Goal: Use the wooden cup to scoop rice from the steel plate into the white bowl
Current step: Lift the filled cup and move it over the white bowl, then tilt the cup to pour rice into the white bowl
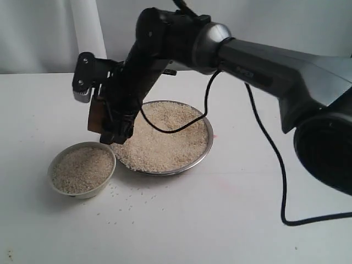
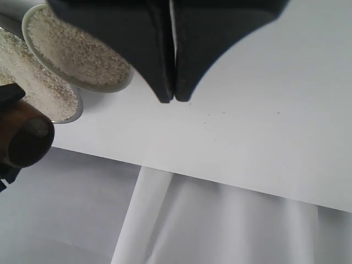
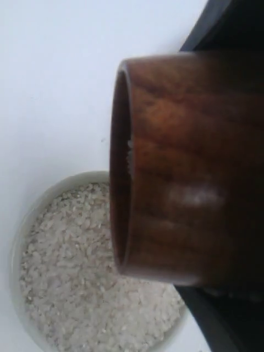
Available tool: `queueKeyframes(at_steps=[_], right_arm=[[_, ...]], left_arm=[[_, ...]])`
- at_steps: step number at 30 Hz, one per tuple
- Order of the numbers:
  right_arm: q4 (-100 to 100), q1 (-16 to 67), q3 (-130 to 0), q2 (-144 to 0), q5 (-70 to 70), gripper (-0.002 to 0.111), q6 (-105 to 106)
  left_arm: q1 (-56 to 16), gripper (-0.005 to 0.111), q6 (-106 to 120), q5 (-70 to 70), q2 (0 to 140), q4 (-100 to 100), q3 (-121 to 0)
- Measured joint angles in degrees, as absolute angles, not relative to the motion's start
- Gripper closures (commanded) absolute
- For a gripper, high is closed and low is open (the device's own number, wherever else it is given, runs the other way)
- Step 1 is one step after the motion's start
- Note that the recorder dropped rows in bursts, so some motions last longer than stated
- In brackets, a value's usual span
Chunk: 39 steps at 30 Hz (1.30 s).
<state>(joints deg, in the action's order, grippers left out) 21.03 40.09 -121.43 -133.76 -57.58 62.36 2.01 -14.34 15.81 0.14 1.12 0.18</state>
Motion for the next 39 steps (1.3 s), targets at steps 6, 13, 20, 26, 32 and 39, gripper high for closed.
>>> queueKeyframes(at_steps=[6,13,20,26,32,39], right_arm=[[3.78,46.34,-121.43,-133.76,-53.69,0.108,55.58],[-2.48,48.54,-121.43,-133.76,-52.38,0.108,54.6],[-12.25,51.07,-121.43,-134.35,-51.5,0.108,52.25],[-17.02,53.05,-121.43,-135.83,-50.66,0.108,51.06],[-21.59,54.54,-121.43,-136.24,-50.27,0.108,50.56],[-26.96,56.47,-121.43,-136.33,-50.5,0.108,49.56]], left_arm=[[2.01,0.107,-14.34,15.81,0.14,1.12,0.18],[2.01,0.107,-14.34,15.81,0.14,1.12,0.18],[2.01,0.107,-14.34,15.81,0.14,1.12,0.18],[2.01,0.107,-14.34,15.81,0.14,1.12,0.18],[2.01,0.107,-14.34,15.81,0.14,1.12,0.18],[2.01,0.107,-14.34,15.81,0.14,1.12,0.18]])
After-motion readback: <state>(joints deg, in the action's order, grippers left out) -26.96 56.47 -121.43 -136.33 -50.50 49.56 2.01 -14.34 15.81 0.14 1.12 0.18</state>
